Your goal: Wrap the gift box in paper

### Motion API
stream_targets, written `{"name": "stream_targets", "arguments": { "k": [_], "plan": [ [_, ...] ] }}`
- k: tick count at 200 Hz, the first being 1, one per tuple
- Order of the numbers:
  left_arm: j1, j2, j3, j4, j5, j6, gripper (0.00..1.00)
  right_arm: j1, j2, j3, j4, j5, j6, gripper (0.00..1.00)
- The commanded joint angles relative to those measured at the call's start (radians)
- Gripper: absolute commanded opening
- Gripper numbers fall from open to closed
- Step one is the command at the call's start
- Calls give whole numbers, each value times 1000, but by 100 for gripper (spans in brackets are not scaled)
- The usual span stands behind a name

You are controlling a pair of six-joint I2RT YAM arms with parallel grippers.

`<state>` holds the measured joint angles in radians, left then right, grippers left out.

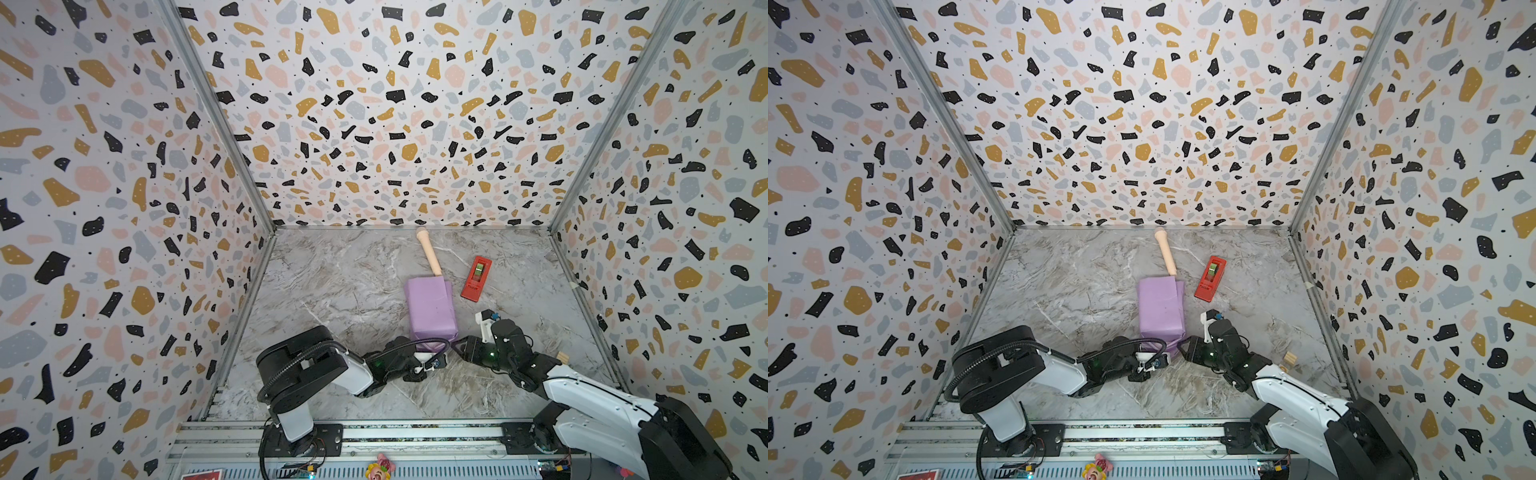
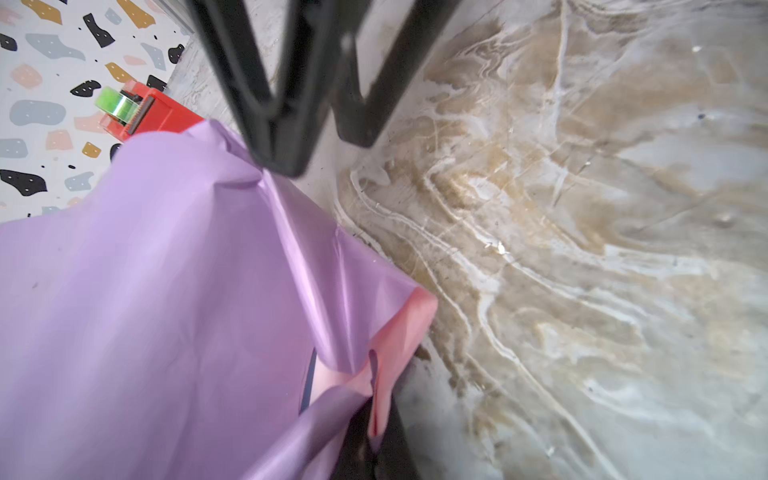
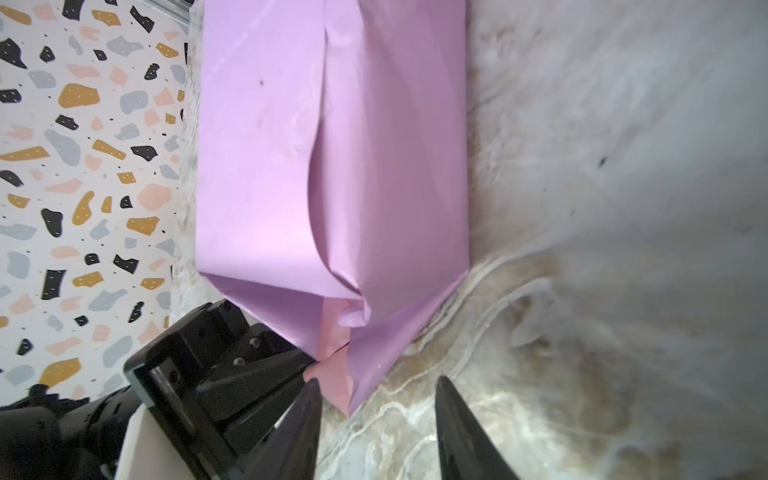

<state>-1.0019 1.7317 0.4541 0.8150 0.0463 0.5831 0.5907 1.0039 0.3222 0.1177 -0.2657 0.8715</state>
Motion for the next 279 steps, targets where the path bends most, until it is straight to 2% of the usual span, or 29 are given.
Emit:
{"name": "stream_targets", "arguments": {
  "k": [1,31,57,81,157,219,279],
  "plan": [
    [10,-19,-16,68,35,-26,0,-46,3,95,-88,11,-126,61],
    [15,-23,-16,70,50,-38,0,-67,145,218,-80,35,-230,71],
    [19,-22,-16,79,59,-55,0,-68,282,290,-60,30,-281,73],
    [25,-31,-17,90,70,-77,0,-69,350,283,-34,31,-296,72],
    [72,-93,-7,96,99,-165,0,-71,361,197,-18,62,-312,68],
    [79,-66,50,69,61,-190,0,-71,389,189,-12,62,-337,66],
    [80,-52,97,49,49,-270,0,-71,389,195,-40,56,-389,65]
  ]
}}
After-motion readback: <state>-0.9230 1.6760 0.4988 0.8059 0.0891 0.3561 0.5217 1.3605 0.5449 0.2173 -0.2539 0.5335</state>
